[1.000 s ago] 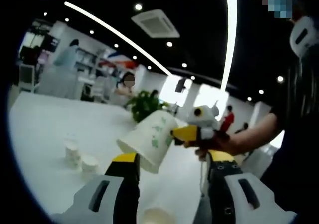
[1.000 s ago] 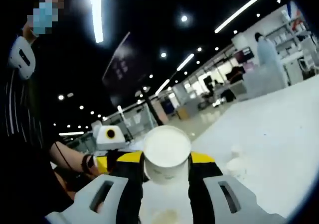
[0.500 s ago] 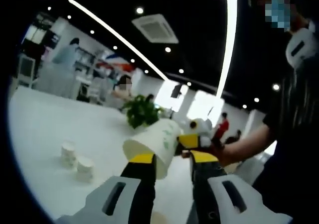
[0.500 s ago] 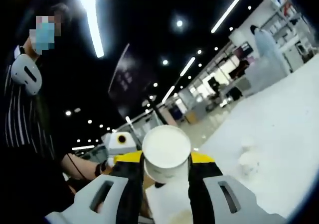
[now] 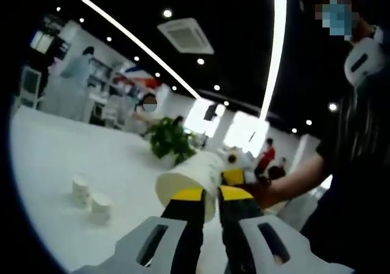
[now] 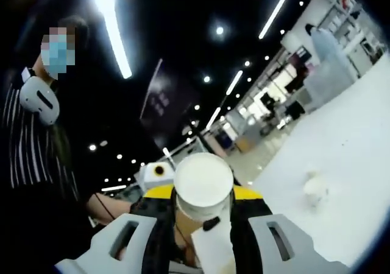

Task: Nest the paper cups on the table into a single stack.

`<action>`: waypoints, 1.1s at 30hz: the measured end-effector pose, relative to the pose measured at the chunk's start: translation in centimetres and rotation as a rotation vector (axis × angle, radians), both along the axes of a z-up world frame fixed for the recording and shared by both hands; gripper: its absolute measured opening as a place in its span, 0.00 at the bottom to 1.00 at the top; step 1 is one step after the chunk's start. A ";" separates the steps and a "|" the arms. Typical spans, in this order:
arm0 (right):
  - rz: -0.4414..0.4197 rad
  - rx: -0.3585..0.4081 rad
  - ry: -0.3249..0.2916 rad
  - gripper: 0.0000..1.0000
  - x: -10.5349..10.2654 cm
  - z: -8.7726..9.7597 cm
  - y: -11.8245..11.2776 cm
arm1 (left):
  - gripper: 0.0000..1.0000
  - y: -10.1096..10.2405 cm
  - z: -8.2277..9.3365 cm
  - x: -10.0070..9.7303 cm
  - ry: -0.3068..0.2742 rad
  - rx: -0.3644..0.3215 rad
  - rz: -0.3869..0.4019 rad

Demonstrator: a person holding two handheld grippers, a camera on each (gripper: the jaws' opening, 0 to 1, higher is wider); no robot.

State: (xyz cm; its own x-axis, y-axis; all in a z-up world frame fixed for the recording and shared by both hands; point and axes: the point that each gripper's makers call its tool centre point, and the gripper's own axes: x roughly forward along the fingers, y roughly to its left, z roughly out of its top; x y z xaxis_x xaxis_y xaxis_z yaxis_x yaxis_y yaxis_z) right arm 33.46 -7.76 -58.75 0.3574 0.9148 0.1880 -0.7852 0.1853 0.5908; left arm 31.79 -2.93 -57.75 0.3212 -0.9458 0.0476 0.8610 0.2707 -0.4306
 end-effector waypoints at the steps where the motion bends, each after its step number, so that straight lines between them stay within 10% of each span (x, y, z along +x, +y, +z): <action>1: 0.001 0.001 0.000 0.31 -0.1 -0.1 0.0 | 0.05 0.0 0.0 0.0 0.001 0.001 -0.002; 33: 0.021 0.041 -0.081 0.30 -0.9 0.2 -0.3 | 0.00 0.1 2.3 -0.7 -0.067 -0.004 -0.067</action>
